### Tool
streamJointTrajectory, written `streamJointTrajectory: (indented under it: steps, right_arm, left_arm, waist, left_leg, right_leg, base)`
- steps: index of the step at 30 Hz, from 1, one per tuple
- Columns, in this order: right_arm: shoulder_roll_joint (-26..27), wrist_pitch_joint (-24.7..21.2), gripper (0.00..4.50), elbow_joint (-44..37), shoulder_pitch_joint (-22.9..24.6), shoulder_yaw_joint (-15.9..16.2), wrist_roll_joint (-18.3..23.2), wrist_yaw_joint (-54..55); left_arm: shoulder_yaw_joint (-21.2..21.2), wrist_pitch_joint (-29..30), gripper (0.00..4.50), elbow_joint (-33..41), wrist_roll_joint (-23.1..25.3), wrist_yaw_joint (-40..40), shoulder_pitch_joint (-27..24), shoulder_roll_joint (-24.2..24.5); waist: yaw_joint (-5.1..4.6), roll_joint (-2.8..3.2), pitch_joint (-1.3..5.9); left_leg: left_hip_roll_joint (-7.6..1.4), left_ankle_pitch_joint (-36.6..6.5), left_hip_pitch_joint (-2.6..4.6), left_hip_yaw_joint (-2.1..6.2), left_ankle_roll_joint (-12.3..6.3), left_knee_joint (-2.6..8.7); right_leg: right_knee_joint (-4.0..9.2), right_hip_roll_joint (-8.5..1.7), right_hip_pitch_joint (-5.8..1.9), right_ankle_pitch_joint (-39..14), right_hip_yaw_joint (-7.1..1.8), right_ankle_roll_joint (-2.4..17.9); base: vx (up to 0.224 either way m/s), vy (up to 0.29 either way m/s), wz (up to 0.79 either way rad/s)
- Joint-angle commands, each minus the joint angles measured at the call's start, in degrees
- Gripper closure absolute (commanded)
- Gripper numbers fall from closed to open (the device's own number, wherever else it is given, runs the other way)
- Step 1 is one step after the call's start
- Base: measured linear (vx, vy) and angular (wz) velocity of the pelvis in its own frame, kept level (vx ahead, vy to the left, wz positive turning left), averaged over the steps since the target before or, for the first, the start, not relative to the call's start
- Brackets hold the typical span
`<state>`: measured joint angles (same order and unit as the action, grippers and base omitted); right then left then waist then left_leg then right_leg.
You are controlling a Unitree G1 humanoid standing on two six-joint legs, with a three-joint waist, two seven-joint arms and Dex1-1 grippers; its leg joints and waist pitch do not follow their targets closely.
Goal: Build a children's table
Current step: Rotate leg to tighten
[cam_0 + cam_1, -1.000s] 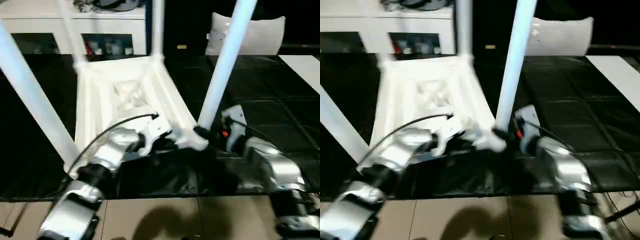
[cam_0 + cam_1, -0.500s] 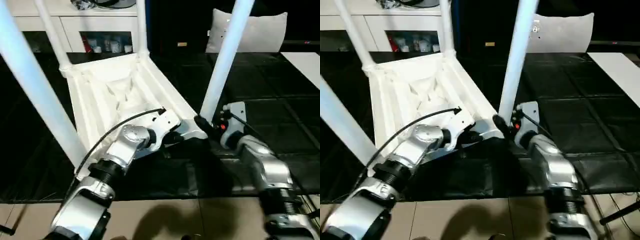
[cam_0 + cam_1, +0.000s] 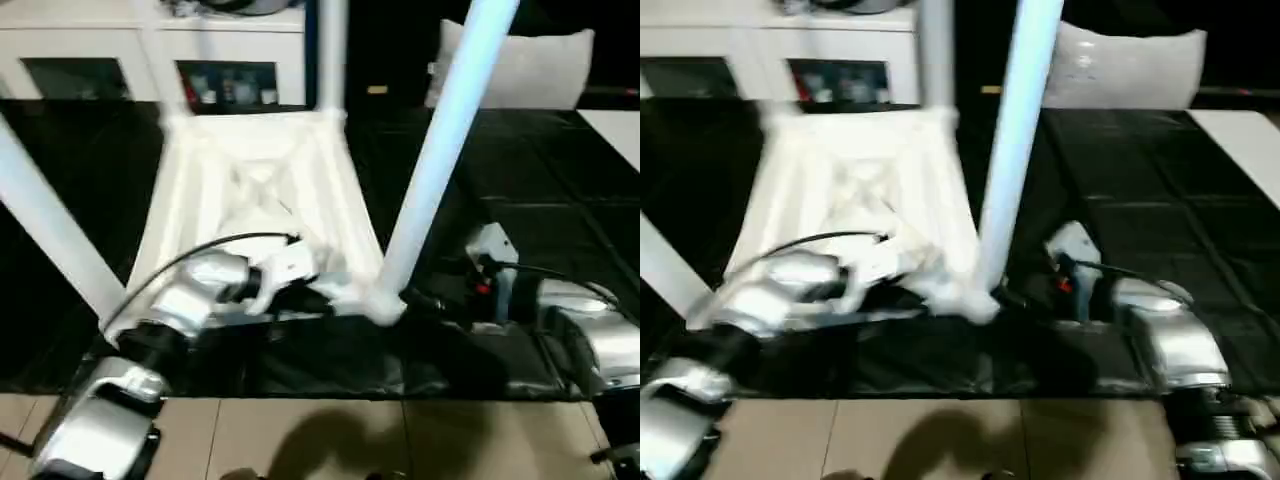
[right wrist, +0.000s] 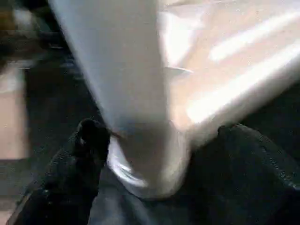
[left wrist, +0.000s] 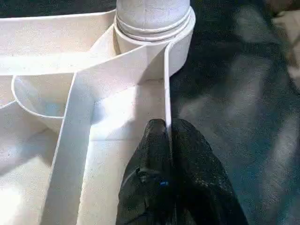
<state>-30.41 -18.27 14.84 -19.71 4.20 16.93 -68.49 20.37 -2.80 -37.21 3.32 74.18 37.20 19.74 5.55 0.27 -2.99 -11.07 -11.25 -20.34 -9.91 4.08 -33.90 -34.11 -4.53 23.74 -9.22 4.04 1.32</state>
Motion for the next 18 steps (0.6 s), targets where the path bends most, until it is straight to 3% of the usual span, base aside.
streamJointTrajectory:
  steps: [1, 7, 8, 12, 13, 18]
  right_arm:
    - [-1.41, -0.89, 0.81, -1.58, 0.39, 0.96, 1.59, -4.03]
    - [-2.57, -3.29, 1.27, -3.09, 1.01, 3.41, 4.27, -8.55]
    - [-2.54, -4.58, 1.60, -3.70, 1.08, 3.77, 4.97, -9.28]
    - [-2.38, -4.83, 1.69, -3.26, 1.09, 4.16, 4.15, -10.44]
    - [-2.45, -4.92, 2.00, -3.27, 1.13, 4.17, 4.11, -10.56]
    - [-2.85, -6.18, 2.25, -4.11, 1.91, 4.35, 5.38, -10.57]
  left_arm:
    - [3.15, -2.26, 4.50, 2.27, 0.06, 5.08, 0.07, 0.25]
    - [4.41, -2.69, 4.50, 4.10, -0.90, 8.79, -0.56, 1.07]
    - [4.47, -2.67, 4.50, 4.13, -0.87, 8.86, -0.47, 0.92]
    - [4.13, -3.85, 4.50, 2.80, 0.07, 7.22, 0.13, 0.34]
    - [4.13, -3.97, 4.50, 2.62, 0.12, 7.26, 0.18, 0.32]
    - [4.01, -3.13, 4.50, 2.42, 0.10, 6.41, 0.16, 0.38]
  waist:
    - [0.10, -0.80, 3.91]
    - [0.97, -0.84, 3.87]
    - [0.99, -0.87, 3.82]
    - [1.02, -1.05, 3.84]
    - [1.08, -0.63, 3.88]
    - [1.12, -1.14, 3.98]
  left_leg:
    - [-2.22, -8.21, 0.09, -0.02, -5.47, 3.55]
    - [-2.22, -8.37, 0.20, -0.04, -4.65, 3.62]
    - [-2.19, -8.34, 0.13, -0.04, -4.49, 3.64]
    - [-2.06, -8.42, 0.07, 0.02, -3.84, 3.63]
    - [-2.06, -8.34, 0.10, 0.07, -3.69, 3.63]
    - [-2.03, -7.47, 0.06, 0.01, -3.89, 3.55]
  right_leg:
    - [3.53, -3.51, -3.62, -12.28, -2.38, 12.53]
    - [3.61, -3.71, -3.57, -13.88, -2.46, 12.12]
    - [3.70, -3.67, -3.53, -14.30, -2.45, 11.80]
    - [3.88, -3.72, -3.54, -16.25, -2.41, 10.56]
    - [3.87, -3.76, -3.53, -16.25, -2.43, 10.51]
    - [3.74, -3.61, -3.55, -15.24, -2.39, 10.39]
  base:
    - [0.000, 0.000, 0.00]
    - [0.000, 0.000, 0.00]
    - [0.000, 0.000, 0.00]
    - [0.000, 0.000, 0.00]
    - [0.000, 0.000, 0.00]
    - [0.000, 0.000, 0.00]
